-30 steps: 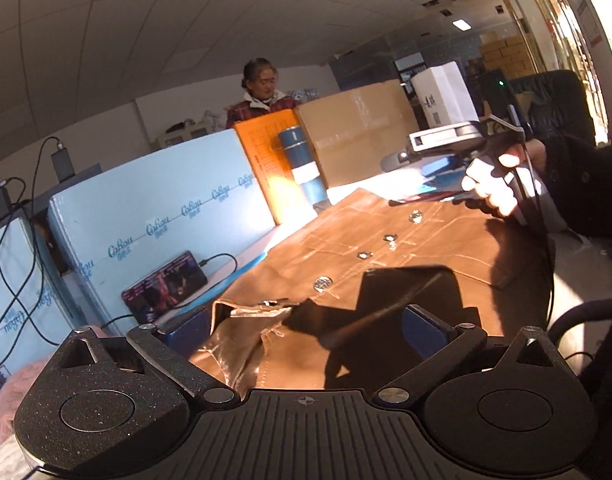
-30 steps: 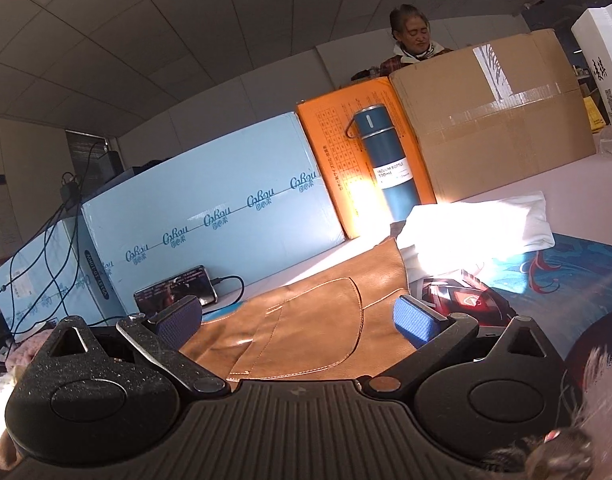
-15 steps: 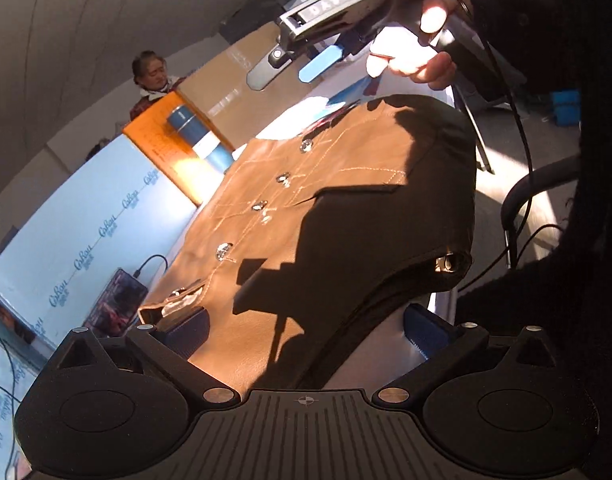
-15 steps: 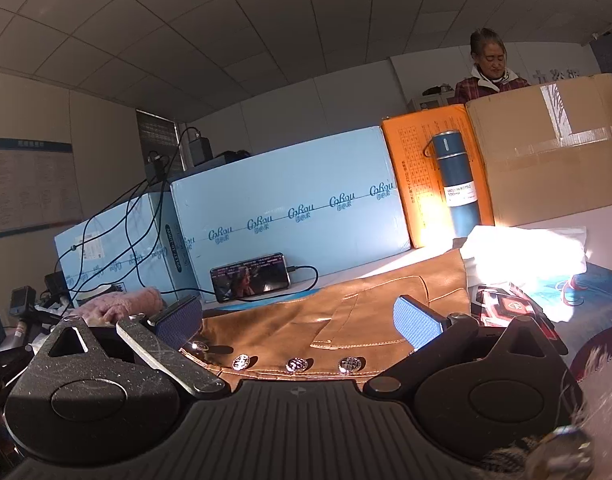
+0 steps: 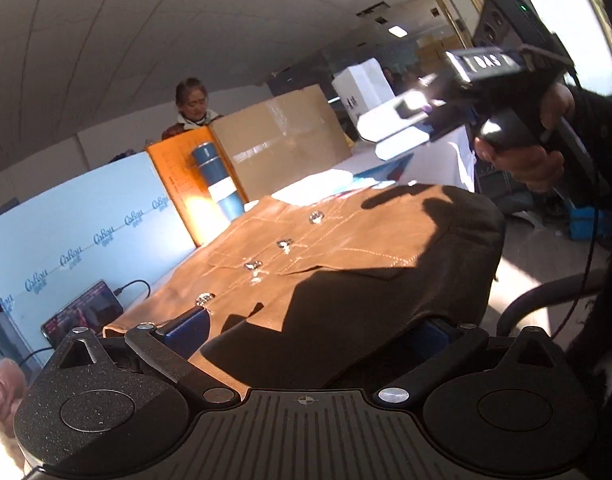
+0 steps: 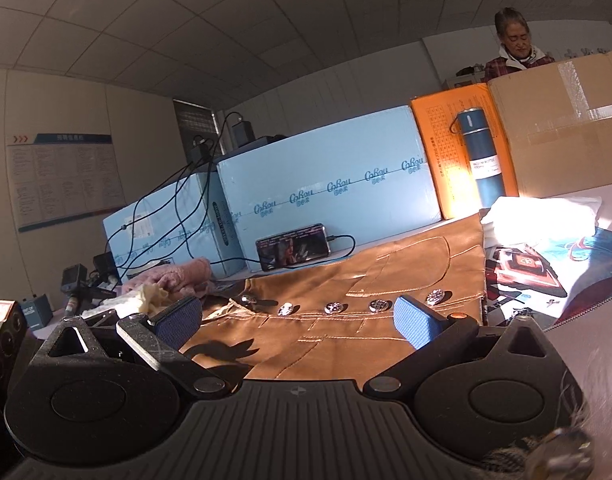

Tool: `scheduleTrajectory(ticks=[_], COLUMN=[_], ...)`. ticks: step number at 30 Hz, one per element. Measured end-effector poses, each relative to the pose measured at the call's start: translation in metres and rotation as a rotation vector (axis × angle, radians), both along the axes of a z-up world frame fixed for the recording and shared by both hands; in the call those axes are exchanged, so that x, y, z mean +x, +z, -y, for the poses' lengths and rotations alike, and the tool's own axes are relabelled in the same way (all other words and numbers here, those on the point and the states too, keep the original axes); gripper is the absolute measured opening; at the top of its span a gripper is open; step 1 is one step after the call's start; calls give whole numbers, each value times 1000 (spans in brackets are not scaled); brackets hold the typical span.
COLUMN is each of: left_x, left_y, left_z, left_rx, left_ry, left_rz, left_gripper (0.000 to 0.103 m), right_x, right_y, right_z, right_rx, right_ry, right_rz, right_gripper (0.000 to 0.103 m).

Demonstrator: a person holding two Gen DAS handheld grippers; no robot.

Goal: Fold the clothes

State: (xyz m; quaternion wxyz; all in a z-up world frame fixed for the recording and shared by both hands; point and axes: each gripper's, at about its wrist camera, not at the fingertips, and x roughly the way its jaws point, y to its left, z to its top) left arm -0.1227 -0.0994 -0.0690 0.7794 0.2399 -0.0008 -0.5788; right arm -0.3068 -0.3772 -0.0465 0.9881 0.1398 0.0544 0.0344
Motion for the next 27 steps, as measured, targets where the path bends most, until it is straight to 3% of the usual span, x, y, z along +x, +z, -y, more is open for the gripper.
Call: scheduleTrajectory(ticks=[5,7,10,16,20,24,27], left_x=[41,55,71,90,91,87,78], left_y=[25,31,36,33,30,30,31], left_z=[-6,0,10,17,14,9,0], left_rx=[-232,-274,-297,-282,-264,-217,-128], left_ry=[67,105,168,252,242,219,156], left_rz=[-329,-424,-504,-582,-588,-557,-471], left_gripper=[103,103,103,103,103,103,103], right_x=[-14,-19,-27,-30,-26,-23,-22], right_y=[5,7,8,-13,-31,-42,-44], right_z=[-15,-18,-23,-28,-23,-14,-16], right_rx=[-120,-166,-252,-455,-498,-492,-517], right_ry=[84,64,21,-109,-165,-170,-153], right_rz=[-32,-37,-54,-191,-260,-275,-258], right_gripper=[103,103,103,103,103,103,103])
